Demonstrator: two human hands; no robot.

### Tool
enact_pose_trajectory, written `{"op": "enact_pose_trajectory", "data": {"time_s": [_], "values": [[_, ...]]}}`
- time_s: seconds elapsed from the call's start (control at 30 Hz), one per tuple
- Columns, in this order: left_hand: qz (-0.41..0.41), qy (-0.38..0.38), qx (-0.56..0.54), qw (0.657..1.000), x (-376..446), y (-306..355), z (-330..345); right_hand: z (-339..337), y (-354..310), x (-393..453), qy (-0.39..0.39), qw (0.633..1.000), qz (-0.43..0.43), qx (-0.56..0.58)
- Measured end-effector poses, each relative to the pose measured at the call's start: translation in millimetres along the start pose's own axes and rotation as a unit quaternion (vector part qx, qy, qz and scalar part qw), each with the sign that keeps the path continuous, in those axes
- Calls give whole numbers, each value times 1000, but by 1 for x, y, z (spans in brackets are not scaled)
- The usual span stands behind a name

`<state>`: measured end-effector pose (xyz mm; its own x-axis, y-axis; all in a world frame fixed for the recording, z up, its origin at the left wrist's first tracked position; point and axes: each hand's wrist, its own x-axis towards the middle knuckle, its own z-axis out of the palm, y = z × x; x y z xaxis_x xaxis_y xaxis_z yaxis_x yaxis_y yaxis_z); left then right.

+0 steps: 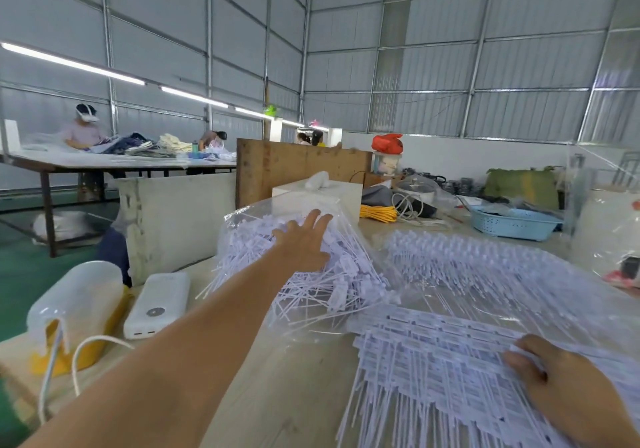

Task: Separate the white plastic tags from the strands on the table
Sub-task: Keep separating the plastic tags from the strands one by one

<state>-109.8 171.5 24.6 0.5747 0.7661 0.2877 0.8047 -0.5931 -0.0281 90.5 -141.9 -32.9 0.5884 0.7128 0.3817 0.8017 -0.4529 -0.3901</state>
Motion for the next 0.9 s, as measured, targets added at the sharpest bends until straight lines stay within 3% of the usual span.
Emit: {"op": "enact_pose_trajectory", "data": {"time_s": [0.3,0.43,0.73,0.9], "values": [[7,-93,-30,995,5,-12,12,2,4,3,-21,999,0,-25],[41,-76,-31,996,9,-10,12,2,6,6,-21,999,-7,-38],[-20,-8,68,997,13,-20,-39,3,7,4,-14,999,-8,-33],[30,-26,-128,991,8,-25,-63,4,10,6,-9,999,-13,-42]]}}
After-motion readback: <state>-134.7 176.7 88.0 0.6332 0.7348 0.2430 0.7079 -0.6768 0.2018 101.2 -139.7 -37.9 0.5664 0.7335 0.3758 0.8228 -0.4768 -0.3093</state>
